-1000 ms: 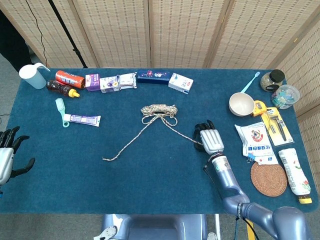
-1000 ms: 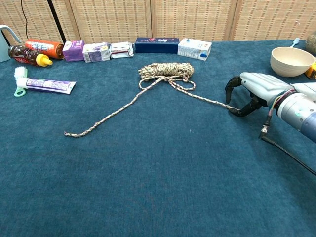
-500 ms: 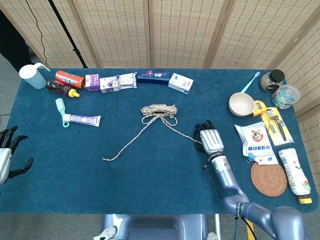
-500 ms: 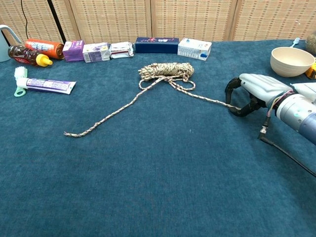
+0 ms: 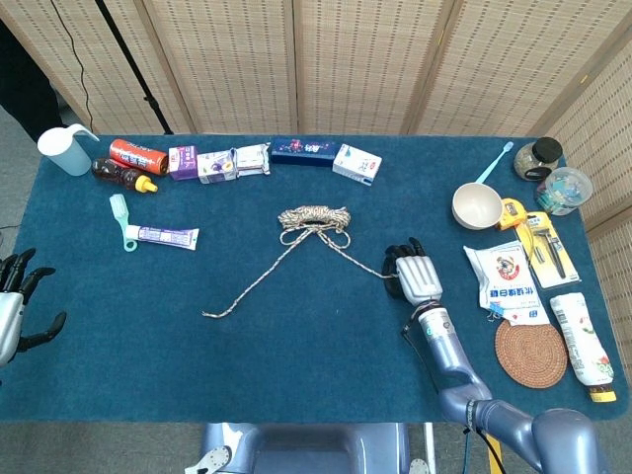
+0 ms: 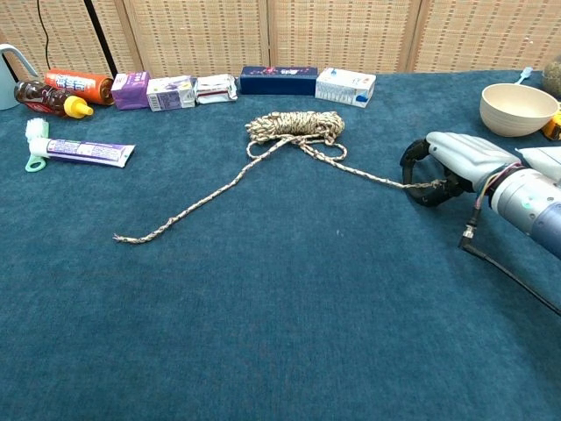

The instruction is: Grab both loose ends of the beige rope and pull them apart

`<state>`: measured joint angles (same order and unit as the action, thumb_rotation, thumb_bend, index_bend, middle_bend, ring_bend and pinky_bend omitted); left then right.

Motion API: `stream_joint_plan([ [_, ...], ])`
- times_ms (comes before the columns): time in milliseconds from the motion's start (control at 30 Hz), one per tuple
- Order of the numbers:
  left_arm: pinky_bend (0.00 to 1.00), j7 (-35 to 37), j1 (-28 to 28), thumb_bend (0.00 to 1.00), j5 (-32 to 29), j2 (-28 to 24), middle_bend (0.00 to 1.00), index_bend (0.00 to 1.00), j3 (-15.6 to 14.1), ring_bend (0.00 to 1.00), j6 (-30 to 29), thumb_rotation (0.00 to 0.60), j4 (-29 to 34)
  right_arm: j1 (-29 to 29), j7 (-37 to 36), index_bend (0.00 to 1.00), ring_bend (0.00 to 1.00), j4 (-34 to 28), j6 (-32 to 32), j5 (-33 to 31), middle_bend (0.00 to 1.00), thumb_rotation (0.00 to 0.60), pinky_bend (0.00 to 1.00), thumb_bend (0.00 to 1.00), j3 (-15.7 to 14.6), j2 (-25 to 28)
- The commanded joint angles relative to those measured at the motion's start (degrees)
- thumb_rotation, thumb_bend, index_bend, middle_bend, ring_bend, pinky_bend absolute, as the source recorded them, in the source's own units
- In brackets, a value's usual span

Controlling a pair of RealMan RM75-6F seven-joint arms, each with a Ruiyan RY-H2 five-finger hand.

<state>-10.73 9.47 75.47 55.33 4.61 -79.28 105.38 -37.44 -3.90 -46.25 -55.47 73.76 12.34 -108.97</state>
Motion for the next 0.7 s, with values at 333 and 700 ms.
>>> stream_joint_plan([
  [333, 0.0, -0.38, 0.0, 0.3, 0.2, -0.09, 0.06, 0.23, 0.13, 0.02, -0.35, 0.476, 0.2, 0.22, -0.96, 0.57, 0.22, 0.14, -0.43, 0.2, 0.29, 0.6, 0.05, 0.51, 0.12, -0.18],
  [700, 0.0, -1.85, 1.25, 0.3, 5.84, 2.15, 0.06, 0.29, -0.81, 0.03, -0.58, 0.487, -2.64, 1.38, -1.64, 0.58, 0.23, -2.87, -2.57, 1.47, 0.3, 0.6, 0.05, 0.51, -0.63, 0.95],
])
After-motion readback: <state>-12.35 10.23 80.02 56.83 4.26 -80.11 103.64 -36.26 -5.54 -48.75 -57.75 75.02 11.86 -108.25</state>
